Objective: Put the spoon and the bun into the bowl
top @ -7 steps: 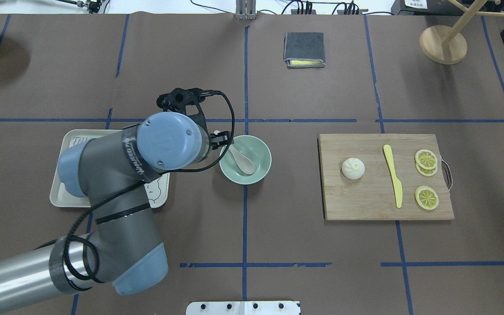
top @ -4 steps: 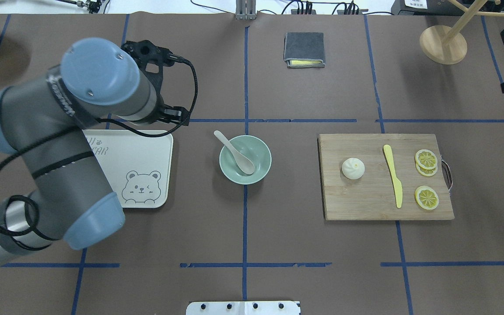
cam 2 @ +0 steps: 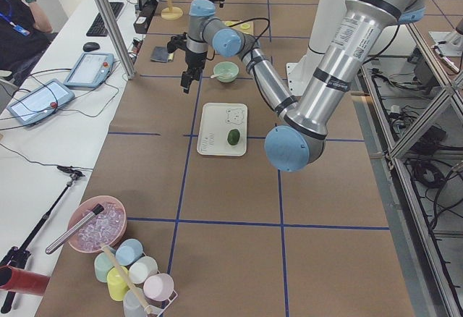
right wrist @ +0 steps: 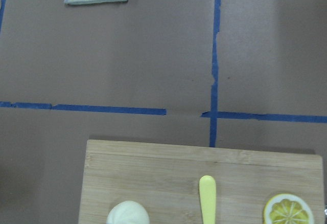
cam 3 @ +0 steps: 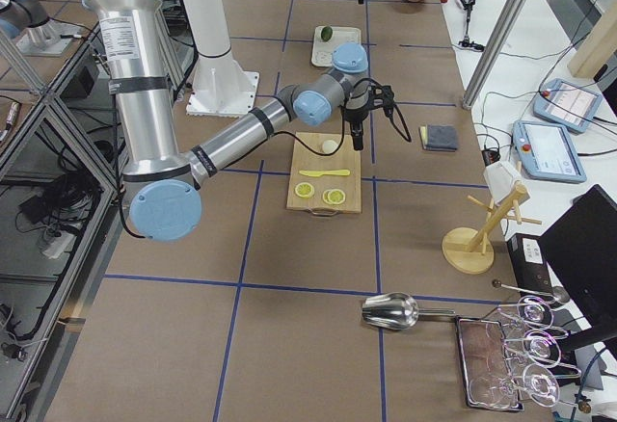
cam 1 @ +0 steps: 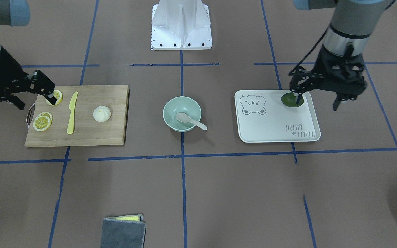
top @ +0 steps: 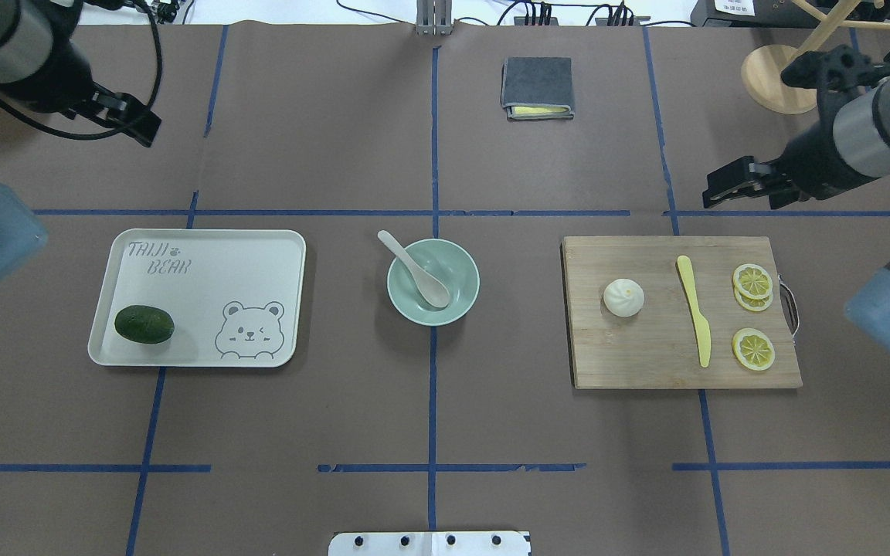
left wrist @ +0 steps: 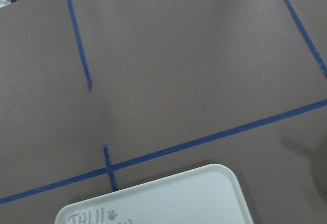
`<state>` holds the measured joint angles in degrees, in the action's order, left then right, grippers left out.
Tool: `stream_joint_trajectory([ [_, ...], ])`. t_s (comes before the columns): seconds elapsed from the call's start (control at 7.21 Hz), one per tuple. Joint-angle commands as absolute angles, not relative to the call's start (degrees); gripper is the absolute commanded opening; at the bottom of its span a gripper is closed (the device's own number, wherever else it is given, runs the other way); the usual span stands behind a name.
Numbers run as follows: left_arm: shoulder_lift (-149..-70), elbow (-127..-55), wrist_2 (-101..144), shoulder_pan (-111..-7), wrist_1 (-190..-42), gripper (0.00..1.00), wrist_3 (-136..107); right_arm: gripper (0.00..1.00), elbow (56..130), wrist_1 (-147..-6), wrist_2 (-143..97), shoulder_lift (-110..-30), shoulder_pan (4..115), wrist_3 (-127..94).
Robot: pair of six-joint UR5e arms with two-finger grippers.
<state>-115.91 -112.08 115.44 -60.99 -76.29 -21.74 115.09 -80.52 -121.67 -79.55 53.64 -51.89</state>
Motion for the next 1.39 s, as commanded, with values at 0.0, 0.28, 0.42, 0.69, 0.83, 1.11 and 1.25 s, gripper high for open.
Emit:
stream_joint_trajectory([
  [0.0, -112.0, -104.71, 123.09, -72.37, -76.11, 1.0, -4.82, 1.0, 115.22, -82.16, -116.56, -77.53, 47.13, -55.54],
  [0.28, -108.64, -96.81, 126.82, -82.13, -76.81, 1.0, 8.01, 1.0, 115.05, -87.97, -112.61, -74.36, 43.35, -55.63],
  [0.42, -105.41, -95.81, 126.91, -83.13, -76.82, 1.0, 10.7, 1.0, 114.53, -87.98, -110.33, -74.36, 40.72, -57.03],
  [0.69, -99.26, -96.06, 129.7, -87.88, -77.78, 1.0, 13.95, 0.99, 113.12, -87.1, -106.27, -74.27, 35.36, -61.05],
  [0.83, -97.4, -96.33, 132.68, -88.15, -77.78, 1.0, 17.54, 0.99, 111.98, -87.01, -105.13, -74.35, 34.46, -61.08],
  [1.11, -96.77, -96.94, 134.12, -88.15, -77.7, 1.0, 17.67, 0.87, 108.13, -84.13, -104.5, -74.27, 32.87, -60.56],
  [1.25, -96.77, -97.9, 134.12, -88.15, -77.61, 1.0, 17.67, 0.86, 106.19, -82.37, -104.5, -74.18, 32.7, -60.73],
])
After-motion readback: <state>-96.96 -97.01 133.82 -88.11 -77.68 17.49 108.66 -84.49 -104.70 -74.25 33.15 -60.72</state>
